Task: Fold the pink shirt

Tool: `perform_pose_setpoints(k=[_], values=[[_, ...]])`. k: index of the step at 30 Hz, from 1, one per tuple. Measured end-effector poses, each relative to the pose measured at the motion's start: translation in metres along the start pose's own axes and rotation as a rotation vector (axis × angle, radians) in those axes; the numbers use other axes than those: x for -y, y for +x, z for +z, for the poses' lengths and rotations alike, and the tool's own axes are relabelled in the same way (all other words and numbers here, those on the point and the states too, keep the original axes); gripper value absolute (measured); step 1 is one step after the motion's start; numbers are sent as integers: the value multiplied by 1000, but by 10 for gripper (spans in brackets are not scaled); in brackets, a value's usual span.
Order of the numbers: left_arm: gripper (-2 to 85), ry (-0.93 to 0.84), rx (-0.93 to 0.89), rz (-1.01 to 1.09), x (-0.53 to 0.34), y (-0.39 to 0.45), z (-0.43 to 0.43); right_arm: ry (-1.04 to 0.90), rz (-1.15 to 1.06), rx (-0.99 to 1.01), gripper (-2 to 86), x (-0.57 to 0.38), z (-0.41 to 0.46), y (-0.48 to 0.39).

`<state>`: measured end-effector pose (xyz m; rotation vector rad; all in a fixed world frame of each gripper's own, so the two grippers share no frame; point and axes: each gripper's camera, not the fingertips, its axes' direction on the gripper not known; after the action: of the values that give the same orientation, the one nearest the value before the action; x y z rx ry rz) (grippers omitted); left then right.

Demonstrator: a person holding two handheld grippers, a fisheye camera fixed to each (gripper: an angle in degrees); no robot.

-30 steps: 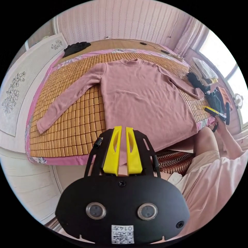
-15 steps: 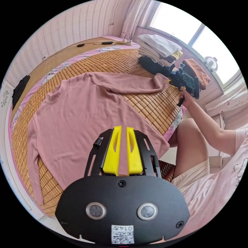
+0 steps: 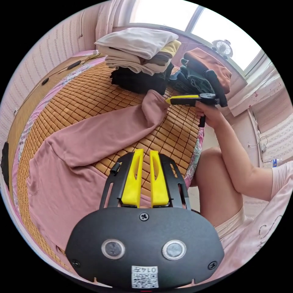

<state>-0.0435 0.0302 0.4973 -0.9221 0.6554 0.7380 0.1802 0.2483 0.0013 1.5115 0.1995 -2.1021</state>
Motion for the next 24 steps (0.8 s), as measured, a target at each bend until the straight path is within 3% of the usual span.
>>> perform_pose_setpoints(k=[5, 8, 10, 12, 15, 20, 24], values=[[45, 18, -29, 23, 41, 9, 22, -125, -22, 155, -1, -40, -23, 45], [45, 7, -28, 34, 62, 15, 40, -225, 100, 76, -1, -52, -26, 65], [45, 2, -26, 26, 72, 17, 50, -129, 71, 76, -2, -47, -44, 61], [45, 3, -20, 15, 86, 18, 63, 85, 30, 97, -2, -32, -62, 56], [43, -1, 2, 7, 104, 19, 79, 183, 12, 130, -2, -6, -45, 42], [43, -21, 3, 15, 135, 25, 104, -78, -42, -175, -3, 20, 22, 16], [41, -29, 86, 1, 156, 22, 122, -131, 71, -147, -3, 12, 17, 40]])
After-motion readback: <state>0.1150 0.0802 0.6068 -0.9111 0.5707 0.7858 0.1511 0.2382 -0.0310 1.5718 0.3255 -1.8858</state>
